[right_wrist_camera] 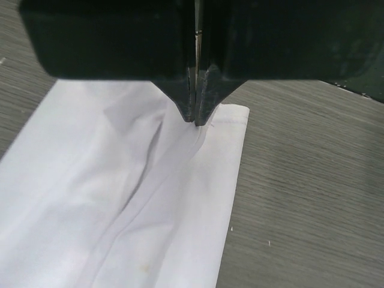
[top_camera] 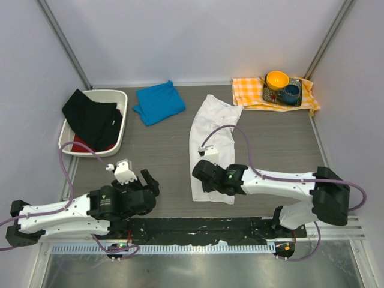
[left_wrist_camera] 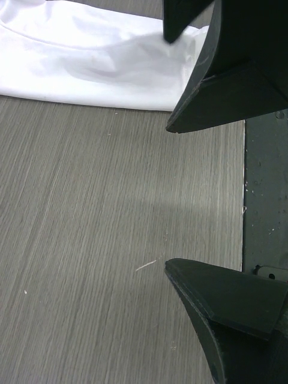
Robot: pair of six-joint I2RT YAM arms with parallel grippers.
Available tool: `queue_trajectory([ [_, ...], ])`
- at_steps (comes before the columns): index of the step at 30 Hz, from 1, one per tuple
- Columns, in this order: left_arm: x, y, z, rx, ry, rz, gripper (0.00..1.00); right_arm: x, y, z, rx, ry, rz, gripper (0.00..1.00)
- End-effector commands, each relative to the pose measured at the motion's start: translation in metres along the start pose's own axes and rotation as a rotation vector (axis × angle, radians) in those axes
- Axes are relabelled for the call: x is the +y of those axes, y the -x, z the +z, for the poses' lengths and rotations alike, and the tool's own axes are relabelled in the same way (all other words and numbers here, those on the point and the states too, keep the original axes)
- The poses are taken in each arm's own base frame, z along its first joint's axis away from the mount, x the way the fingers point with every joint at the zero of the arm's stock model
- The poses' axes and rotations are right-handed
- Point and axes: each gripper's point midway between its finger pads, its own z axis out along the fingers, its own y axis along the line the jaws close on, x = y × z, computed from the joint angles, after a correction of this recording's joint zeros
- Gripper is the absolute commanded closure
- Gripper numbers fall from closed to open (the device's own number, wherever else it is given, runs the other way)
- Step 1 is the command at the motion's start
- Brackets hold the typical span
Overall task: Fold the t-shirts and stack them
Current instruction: Fold the tshirt
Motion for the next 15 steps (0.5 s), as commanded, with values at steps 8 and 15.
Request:
queue_trajectory([
  [8, -0.023, 0.005, 0.004, -0.030, -0.018, 0.017, 0.10, -0.056, -0.021, -0.033, -0.026, -0.107, 0.111, 0.99],
  [15, -0.039, -0.002, 0.011, -0.001, -0.026, 0.048, 0.10, -0.076, -0.042, -0.033, 0.003, -0.200, 0.095, 0.20],
])
